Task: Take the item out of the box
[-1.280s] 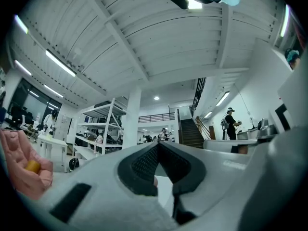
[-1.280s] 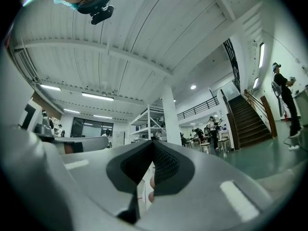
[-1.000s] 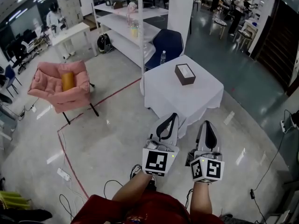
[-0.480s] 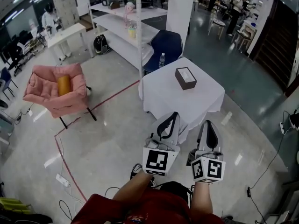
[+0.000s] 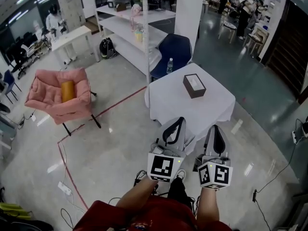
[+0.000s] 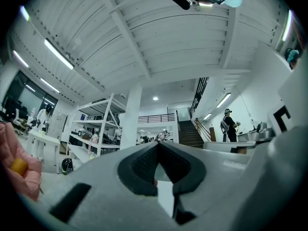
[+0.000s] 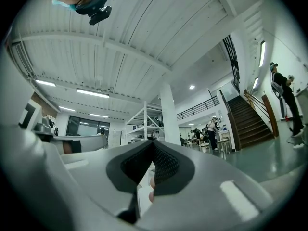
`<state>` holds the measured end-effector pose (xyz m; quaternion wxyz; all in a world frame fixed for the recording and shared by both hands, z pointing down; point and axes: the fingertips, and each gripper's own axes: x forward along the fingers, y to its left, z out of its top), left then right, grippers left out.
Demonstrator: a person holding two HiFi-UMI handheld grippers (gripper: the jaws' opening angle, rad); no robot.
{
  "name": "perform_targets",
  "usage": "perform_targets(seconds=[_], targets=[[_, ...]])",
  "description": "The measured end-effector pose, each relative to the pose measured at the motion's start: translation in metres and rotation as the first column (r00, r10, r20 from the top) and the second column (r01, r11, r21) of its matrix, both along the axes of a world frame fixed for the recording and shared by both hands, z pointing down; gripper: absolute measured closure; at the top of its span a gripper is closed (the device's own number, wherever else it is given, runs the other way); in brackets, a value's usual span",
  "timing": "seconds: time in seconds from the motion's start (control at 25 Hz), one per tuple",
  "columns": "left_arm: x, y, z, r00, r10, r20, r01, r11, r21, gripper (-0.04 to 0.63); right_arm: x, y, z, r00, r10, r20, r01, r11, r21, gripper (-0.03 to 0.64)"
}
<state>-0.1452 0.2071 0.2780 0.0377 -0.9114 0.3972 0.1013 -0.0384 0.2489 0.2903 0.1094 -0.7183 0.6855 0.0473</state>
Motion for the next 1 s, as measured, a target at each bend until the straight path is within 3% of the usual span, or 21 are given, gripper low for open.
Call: perform_targets(seconds=[0.24,0.6,1.0], targets=[[0.044,-0.047,-0.01,1.0,0.004,-0.008,-0.003,0.999,0.037,0.594,0.044,-0.047,-0.007,1.0,0.001,0.0,-0.001,1.0,0.018,0.614],[0.136,-0.113,-0.017,0.999,0.029,0.016,-0.03,0.999,0.021,0.594,0.138,-0.113,-0.014,0.999,0.022,0.025,-0.022,1.0,0.016,0.614],[0.216,-0.188,-0.017,1.0,0.005,0.021,-0.005,1.0,0.005,0.594,0.218,-0.189,-0.009,0.999,-0.001,0.04,0.001,1.0,-0.007,0.614]])
